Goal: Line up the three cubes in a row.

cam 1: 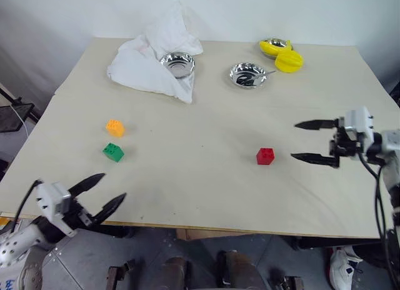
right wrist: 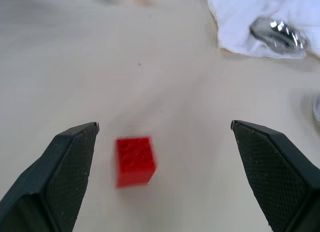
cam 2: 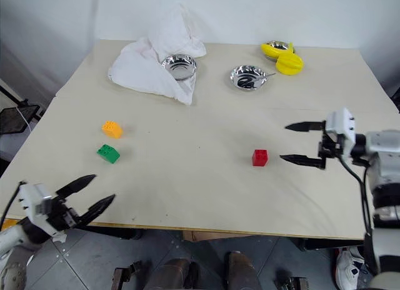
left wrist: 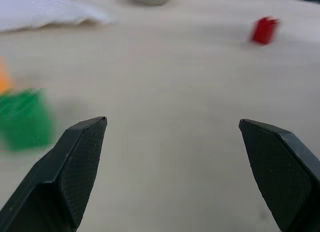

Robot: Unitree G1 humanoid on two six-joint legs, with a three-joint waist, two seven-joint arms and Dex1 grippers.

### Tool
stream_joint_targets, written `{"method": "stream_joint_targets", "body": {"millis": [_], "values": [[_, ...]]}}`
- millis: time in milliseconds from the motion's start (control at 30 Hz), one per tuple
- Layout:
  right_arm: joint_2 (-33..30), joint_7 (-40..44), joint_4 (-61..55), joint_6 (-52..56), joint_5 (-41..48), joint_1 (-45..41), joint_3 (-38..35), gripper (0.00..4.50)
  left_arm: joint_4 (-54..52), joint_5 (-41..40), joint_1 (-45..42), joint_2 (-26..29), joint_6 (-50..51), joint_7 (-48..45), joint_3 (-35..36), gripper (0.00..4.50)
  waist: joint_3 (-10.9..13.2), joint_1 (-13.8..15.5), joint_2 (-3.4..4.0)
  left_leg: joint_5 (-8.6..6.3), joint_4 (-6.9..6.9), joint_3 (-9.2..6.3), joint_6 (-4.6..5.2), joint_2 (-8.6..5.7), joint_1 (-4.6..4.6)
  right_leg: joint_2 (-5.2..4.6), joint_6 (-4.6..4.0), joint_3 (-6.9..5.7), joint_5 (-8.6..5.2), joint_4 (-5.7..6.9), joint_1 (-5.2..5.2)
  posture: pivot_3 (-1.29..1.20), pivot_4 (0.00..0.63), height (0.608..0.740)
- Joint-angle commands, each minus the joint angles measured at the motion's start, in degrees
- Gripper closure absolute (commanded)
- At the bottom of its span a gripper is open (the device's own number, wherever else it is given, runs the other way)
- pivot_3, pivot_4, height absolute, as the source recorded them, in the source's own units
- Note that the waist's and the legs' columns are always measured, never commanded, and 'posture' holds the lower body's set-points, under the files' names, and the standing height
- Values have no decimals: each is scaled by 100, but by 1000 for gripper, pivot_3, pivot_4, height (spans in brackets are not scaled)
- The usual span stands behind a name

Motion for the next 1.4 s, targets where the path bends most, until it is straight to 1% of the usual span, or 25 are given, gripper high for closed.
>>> {"method": "stream_joint_targets", "body": {"millis": [33,100,200,267,367,500,567,733,800,867,967,1033,1133,1300,1400], "values": [[-245,347,-420,131,392,552,-574,57,238,-93,211,-191,-265,359,637,0,0,7,0,0,0,1,0,0,0,0,0,0,0,-3,2,0,150,740],[-302,347,-605,73,442,1007,-832,57,411,-181,310,-377,-344,594,957,0,0,10,0,0,1,3,1,2,5,0,-1,1,0,-2,10,0,150,740],[-192,347,-936,-38,601,1579,-1289,57,541,-388,341,-603,-334,882,1302,0,0,16,0,-2,0,9,4,3,13,0,-2,6,-1,-2,15,0,150,740],[-95,286,-1118,-94,592,1875,-1494,57,490,-453,383,-671,-303,929,1346,0,0,35,0,-3,0,9,6,4,13,0,-2,6,-1,-2,16,0,150,740],[23,182,-1396,-65,540,2103,-1643,57,397,-424,435,-657,-275,879,1271,0,0,54,0,-4,0,14,8,3,15,0,-2,11,-1,-4,19,0,150,740],[175,7,-1695,-25,395,2271,-1665,57,249,-99,277,-495,-306,855,910,0,0,80,0,-5,0,16,8,4,17,0,-4,13,-2,-3,19,0,150,740],[219,-60,-1794,75,377,2254,-1664,57,199,-70,135,-394,-255,875,798,0,0,92,0,-4,0,16,8,3,17,0,-4,13,-2,-3,19,0,150,740],[391,-132,-2067,309,366,2231,-1638,57,110,141,-570,31,189,1131,283,0,0,106,0,-3,0,13,6,3,17,0,-4,11,-2,0,19,0,150,740],[439,-149,-2154,383,356,2224,-1621,57,96,230,-886,240,597,1343,74,0,0,96,0,-4,0,14,6,3,17,0,-3,11,-1,1,18,0,150,740],[472,-154,-2197,428,339,2206,-1617,57,137,380,-1163,365,771,1496,-83,0,0,96,0,-5,-1,13,4,2,16,0,-2,9,0,7,13,0,150,740],[499,-79,-2326,495,292,2229,-1555,57,377,568,-1607,511,1099,1631,-382,0,-1,86,1,-6,-2,14,1,3,17,1,-1,8,0,14,7,0,150,740],[509,-77,-2404,544,286,2242,-1547,57,510,566,-1869,540,1312,1747,-429,0,0,86,0,-6,-2,14,-1,2,17,1,-1,8,0,20,4,0,150,740],[532,-113,-2457,603,275,2238,-1564,57,901,793,-2211,633,1523,1877,-600,0,0,92,0,-5,-1,14,-2,3,17,1,-1,7,0,23,4,0,150,740],[541,-169,-2629,795,274,2333,-1557,57,1753,939,-2907,629,1510,1558,-1003,0,0,109,0,-2,2,13,-6,2,17,2,-1,6,0,27,3,0,150,740],[527,-192,-2736,914,261,2383,-1577,0,2170,1144,-3101,702,1287,1407,-1143,587,0,100,-1,-2,4,12,-6,1,17,1,-1,5,0,29,3,0,150,740]]}}
